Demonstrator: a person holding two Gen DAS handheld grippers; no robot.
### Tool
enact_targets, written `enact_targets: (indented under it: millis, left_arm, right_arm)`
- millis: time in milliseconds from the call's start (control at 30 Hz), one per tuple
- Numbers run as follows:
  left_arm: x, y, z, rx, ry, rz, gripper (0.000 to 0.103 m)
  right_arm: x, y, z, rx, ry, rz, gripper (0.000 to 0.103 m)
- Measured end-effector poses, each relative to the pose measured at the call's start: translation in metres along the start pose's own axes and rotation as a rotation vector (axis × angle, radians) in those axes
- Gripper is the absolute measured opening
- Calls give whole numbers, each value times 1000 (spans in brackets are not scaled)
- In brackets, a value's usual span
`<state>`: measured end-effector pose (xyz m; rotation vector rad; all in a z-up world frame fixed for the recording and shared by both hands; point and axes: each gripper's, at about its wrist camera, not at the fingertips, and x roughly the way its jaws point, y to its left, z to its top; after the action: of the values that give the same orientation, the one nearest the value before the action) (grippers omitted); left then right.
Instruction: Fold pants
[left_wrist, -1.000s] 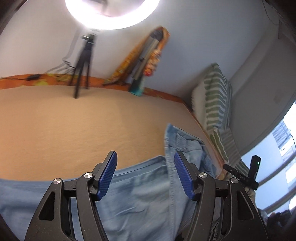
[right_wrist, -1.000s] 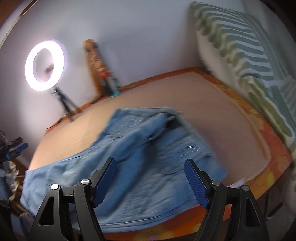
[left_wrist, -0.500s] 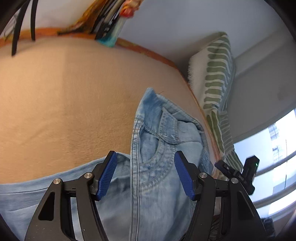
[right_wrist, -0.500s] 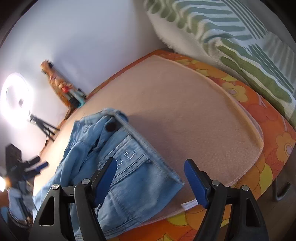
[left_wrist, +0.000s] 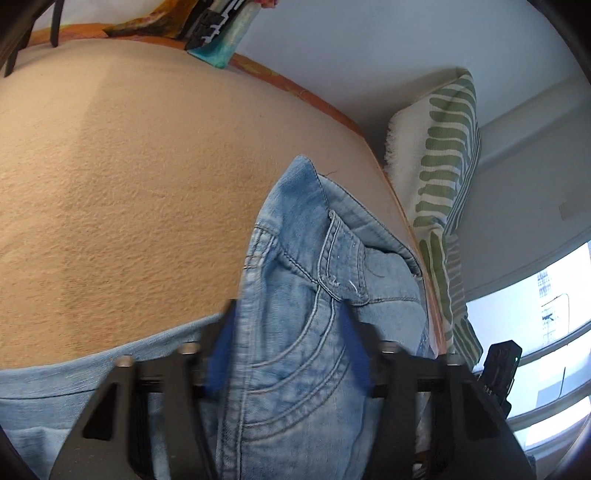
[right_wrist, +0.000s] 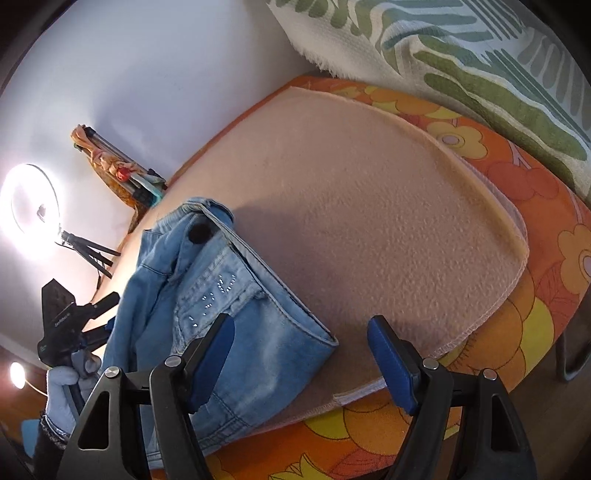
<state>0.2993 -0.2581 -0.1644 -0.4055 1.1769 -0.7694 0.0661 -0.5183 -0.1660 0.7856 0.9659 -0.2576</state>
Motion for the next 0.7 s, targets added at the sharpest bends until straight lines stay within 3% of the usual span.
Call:
enact_targets:
  millis: [33,100,133,200,233,333,467,533,700]
  left_arm:
    - [1,0,0,-2,-8,-10,22]
    - [0,-2,0,1,-28,-29,14]
    - [-3,-5,0,7,-42,-36,11]
    - [-5,-13,0,29,-60,-41,11]
    - [-9,-20,-1,52,-75,-40,10]
    - [-16,-41,-3,123,-104,-52,8]
    - [-27,-77,-12,207,-119,-121,5]
    - [-28,-98,-22,263,-93,-168,5]
    - [-9,-139,-53,399,-13,-193,5]
  right_arm:
    - [1,-1,0,6,1,12,73]
    - [4,-1,-1,17,20,42,47]
    - [5,-2,-3,19,20,39,42]
    - [5,-4,-3,30,31,71,19]
    - [4,-6,-4,51,28,107,16]
    - [-5,-4,-4,47,-3,139,11]
    - [-26,6,-5,27,-56,198,10]
    - [-34,9,-5,22,-74,225,10]
    - [-41,7,-8,35,-84,248,10]
